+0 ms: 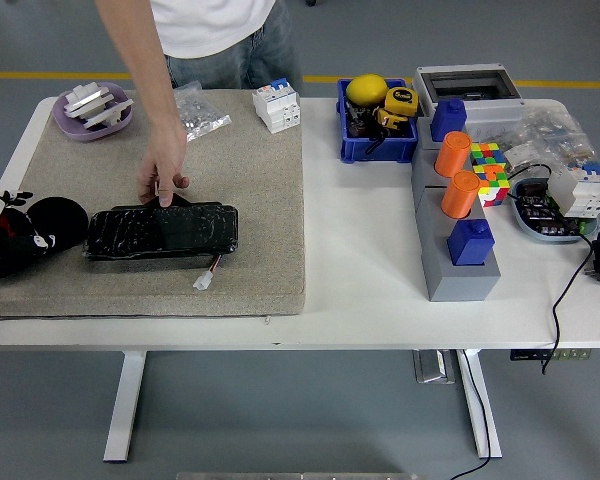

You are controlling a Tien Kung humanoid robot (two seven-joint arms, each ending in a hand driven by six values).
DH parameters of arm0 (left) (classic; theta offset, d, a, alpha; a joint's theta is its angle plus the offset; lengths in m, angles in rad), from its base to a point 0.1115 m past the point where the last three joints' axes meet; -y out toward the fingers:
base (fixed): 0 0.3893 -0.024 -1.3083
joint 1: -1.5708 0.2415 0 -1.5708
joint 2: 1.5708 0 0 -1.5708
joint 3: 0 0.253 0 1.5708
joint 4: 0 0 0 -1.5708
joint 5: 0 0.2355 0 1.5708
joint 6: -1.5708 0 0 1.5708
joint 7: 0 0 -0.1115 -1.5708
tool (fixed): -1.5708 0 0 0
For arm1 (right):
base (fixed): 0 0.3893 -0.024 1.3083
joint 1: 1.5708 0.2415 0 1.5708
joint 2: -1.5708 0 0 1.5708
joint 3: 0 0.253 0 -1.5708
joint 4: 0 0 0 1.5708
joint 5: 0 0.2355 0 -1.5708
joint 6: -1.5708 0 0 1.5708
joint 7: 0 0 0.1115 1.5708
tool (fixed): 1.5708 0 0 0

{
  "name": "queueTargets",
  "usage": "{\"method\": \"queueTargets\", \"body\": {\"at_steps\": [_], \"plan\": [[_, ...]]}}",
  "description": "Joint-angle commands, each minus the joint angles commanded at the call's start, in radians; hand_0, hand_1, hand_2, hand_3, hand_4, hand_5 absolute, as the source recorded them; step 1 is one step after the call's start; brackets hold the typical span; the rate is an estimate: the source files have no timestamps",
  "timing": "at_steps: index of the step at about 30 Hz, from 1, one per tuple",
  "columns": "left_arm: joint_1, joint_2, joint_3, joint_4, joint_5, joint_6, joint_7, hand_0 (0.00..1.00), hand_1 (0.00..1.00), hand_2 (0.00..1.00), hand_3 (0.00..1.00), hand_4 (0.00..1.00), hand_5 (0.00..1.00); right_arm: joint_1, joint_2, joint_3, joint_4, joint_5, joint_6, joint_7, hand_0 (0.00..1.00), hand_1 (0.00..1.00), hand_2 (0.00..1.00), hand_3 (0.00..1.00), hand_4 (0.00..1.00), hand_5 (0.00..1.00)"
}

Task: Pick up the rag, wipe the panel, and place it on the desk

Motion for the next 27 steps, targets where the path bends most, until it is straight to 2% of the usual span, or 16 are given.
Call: {"method": "queueTargets", "body": {"at_steps": [4, 5, 10, 11, 16, 17, 22, 23, 27], "plan": [[0.004, -0.002, 0.002, 0.000, 0.003, 0.009, 0.003, 0.621, 0.781, 0.862, 0.840, 0.972, 0.343, -0.001, -0.001, -0.004, -0.001, 0.003, 0.000, 0.000, 0.778, 0.662, 0.707, 0.664, 0.998, 0.518], [0.005, -0.002, 0.003, 0.000, 0.004, 0.013, 0.004, 0.496, 0.702, 0.828, 0.819, 0.955, 0.321, -0.002, -0.002, -0.005, -0.001, 0.003, 0.000, 0.000, 0.778, 0.662, 0.707, 0.664, 0.998, 0.518], [0.008, -0.001, 0.012, 0.001, -0.004, 0.035, 0.003, 0.496, 0.702, 0.828, 0.819, 0.955, 0.321, -0.003, -0.002, -0.005, -0.002, 0.002, -0.001, 0.000, 0.778, 0.662, 0.707, 0.664, 0.998, 0.518], [0.009, -0.001, 0.013, 0.001, -0.008, 0.040, 0.003, 0.430, 0.613, 0.775, 0.652, 0.798, 0.183, -0.003, -0.002, -0.005, -0.002, 0.002, -0.001, 0.000, 0.778, 0.662, 0.708, 0.664, 0.998, 0.517], [0.009, 0.000, 0.023, 0.009, -0.022, 0.049, 0.000, 0.430, 0.613, 0.775, 0.652, 0.798, 0.183, -0.005, -0.001, -0.002, -0.003, 0.001, -0.001, 0.002, 0.778, 0.662, 0.708, 0.664, 0.998, 0.517], [0.009, -0.001, 0.023, 0.011, -0.024, 0.052, 0.000, 0.389, 0.449, 0.661, 0.581, 0.705, 0.131, -0.006, -0.001, 0.002, -0.004, 0.001, -0.002, 0.002, 0.777, 0.662, 0.707, 0.663, 0.998, 0.516], [0.010, -0.003, 0.031, 0.014, -0.021, 0.068, -0.003, 0.389, 0.449, 0.661, 0.581, 0.705, 0.131, -0.007, -0.003, 0.004, -0.005, 0.001, -0.004, 0.004, 0.777, 0.662, 0.707, 0.663, 0.998, 0.516], [0.009, -0.004, 0.032, 0.014, -0.023, 0.073, -0.003, 0.337, 0.374, 0.592, 0.561, 0.547, 0.071, -0.008, -0.003, 0.002, -0.004, 0.002, -0.005, 0.004, 0.778, 0.662, 0.707, 0.663, 0.998, 0.516], [0.009, -0.005, 0.037, 0.016, -0.030, 0.089, -0.009, 0.337, 0.374, 0.592, 0.561, 0.547, 0.071, -0.008, -0.003, -0.002, -0.004, 0.003, -0.004, 0.002, 0.778, 0.662, 0.707, 0.663, 0.998, 0.516]]}}
